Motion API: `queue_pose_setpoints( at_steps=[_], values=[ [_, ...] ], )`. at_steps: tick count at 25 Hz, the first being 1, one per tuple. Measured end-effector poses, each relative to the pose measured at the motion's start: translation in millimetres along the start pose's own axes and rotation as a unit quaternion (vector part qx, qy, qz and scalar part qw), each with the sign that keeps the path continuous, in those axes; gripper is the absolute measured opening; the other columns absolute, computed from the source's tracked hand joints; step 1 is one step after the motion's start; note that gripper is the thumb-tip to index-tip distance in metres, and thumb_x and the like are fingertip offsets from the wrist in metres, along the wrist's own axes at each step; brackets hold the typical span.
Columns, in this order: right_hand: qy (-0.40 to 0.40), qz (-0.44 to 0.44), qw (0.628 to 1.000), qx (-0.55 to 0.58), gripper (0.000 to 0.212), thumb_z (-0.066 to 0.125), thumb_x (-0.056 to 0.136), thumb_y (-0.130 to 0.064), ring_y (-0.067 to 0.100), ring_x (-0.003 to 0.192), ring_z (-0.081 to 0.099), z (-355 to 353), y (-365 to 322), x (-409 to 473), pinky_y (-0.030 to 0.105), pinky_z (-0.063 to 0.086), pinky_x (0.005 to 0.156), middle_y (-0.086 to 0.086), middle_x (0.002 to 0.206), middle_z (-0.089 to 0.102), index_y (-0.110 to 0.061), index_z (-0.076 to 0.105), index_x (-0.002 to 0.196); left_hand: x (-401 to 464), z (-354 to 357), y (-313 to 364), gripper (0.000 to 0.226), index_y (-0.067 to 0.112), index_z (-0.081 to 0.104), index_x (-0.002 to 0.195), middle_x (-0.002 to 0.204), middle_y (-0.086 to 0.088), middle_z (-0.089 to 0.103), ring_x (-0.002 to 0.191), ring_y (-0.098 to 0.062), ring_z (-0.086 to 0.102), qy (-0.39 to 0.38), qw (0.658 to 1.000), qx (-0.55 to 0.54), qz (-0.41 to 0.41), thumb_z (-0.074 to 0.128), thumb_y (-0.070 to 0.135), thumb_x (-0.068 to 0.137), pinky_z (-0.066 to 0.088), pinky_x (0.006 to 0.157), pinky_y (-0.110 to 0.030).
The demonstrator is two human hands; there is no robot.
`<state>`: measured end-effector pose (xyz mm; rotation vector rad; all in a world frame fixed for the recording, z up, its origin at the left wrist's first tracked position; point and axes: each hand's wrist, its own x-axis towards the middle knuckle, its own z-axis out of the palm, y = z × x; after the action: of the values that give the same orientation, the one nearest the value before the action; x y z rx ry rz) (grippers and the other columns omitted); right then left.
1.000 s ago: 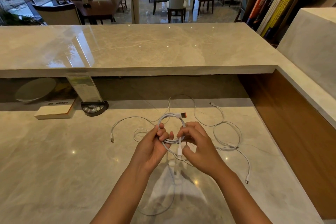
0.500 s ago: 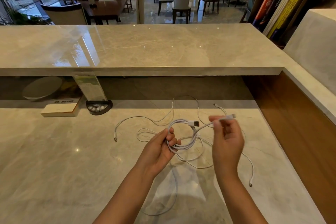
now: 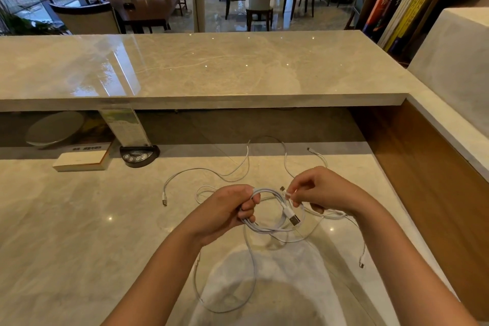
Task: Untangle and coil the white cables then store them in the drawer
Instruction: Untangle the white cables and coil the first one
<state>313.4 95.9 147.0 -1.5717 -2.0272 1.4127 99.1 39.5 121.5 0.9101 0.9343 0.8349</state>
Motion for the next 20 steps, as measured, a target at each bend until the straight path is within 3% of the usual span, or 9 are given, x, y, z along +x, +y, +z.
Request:
queue_pose_setpoints(
  at_steps=[3, 7, 11, 14, 15, 17, 20],
  values=[
    [-0.097, -0.058, 0.993, -0.032, 0.012, 0.060, 0.084, -0.001, 0.013, 0.045, 0.057, -3, -12, 0, 0.021, 0.045, 0.047, 0.003, 0.067, 0.069, -0.005, 0.070, 0.087, 2, -1, 8, 0.044, 0.017, 0.060, 0.064, 0.057, 0.004, 0.038, 0.051, -0.008, 0.033, -0.013, 1.000, -0.004, -0.009, 0.034, 0.014, 0.099, 0.048, 0.063, -0.022],
    [-0.092, -0.119, 0.989, 0.016, 0.018, 0.052, 0.088, -0.001, 0.013, 0.057, 0.061, 7, -24, 2, 0.026, 0.051, 0.058, -0.002, 0.067, 0.068, -0.011, 0.066, 0.096, 3, 1, 4, 0.031, 0.009, 0.056, 0.071, 0.055, 0.003, 0.039, 0.047, -0.006, 0.035, 0.010, 0.998, -0.043, -0.035, 0.038, 0.011, 0.097, 0.048, 0.056, -0.019],
    [-0.082, -0.133, 0.988, 0.008, 0.034, 0.056, 0.083, -0.006, 0.010, 0.059, 0.061, 21, -29, 1, 0.025, 0.052, 0.061, -0.001, 0.080, 0.066, -0.027, 0.045, 0.107, 4, 2, 2, 0.029, 0.008, 0.057, 0.074, 0.054, 0.004, 0.039, 0.046, -0.006, 0.034, 0.036, 0.997, -0.035, -0.061, 0.039, 0.006, 0.096, 0.044, 0.052, -0.017],
    [-0.004, -0.193, 0.969, -0.153, 0.025, 0.064, 0.085, -0.029, 0.007, 0.056, 0.056, 28, -29, 2, 0.019, 0.048, 0.054, -0.008, 0.079, 0.061, -0.031, 0.046, 0.102, 6, 2, 5, 0.026, 0.006, 0.060, 0.081, 0.055, 0.002, 0.040, 0.046, -0.006, 0.037, 0.037, 0.996, -0.047, -0.066, 0.039, 0.009, 0.096, 0.046, 0.052, -0.019],
    [0.015, -0.205, 0.965, -0.161, 0.020, 0.063, 0.086, -0.032, 0.005, 0.055, 0.054, 29, -28, 3, 0.017, 0.044, 0.053, -0.008, 0.077, 0.061, -0.030, 0.049, 0.100, 7, 1, 7, 0.026, 0.004, 0.061, 0.085, 0.055, 0.001, 0.042, 0.046, -0.006, 0.039, 0.040, 0.995, -0.062, -0.068, 0.038, 0.011, 0.097, 0.048, 0.053, -0.020],
    [0.039, -0.208, 0.971, -0.110, 0.012, 0.061, 0.088, -0.028, 0.005, 0.052, 0.054, 33, -23, 7, 0.015, 0.042, 0.050, -0.006, 0.072, 0.063, -0.028, 0.053, 0.096, 8, -1, 6, 0.034, 0.001, 0.064, 0.090, 0.057, -0.003, 0.051, 0.048, -0.009, 0.048, 0.053, 0.989, -0.115, -0.074, 0.037, 0.018, 0.099, 0.056, 0.064, -0.029],
    [0.116, -0.169, 0.979, -0.023, 0.012, 0.057, 0.091, -0.020, 0.008, 0.054, 0.055, 36, -13, 10, 0.015, 0.045, 0.049, -0.007, 0.070, 0.063, -0.029, 0.049, 0.093, 6, 0, -5, 0.043, -0.001, 0.069, 0.088, 0.066, -0.008, 0.065, 0.058, -0.016, 0.064, 0.091, 0.965, -0.241, -0.057, 0.036, 0.025, 0.098, 0.054, 0.080, -0.039]
  ],
)
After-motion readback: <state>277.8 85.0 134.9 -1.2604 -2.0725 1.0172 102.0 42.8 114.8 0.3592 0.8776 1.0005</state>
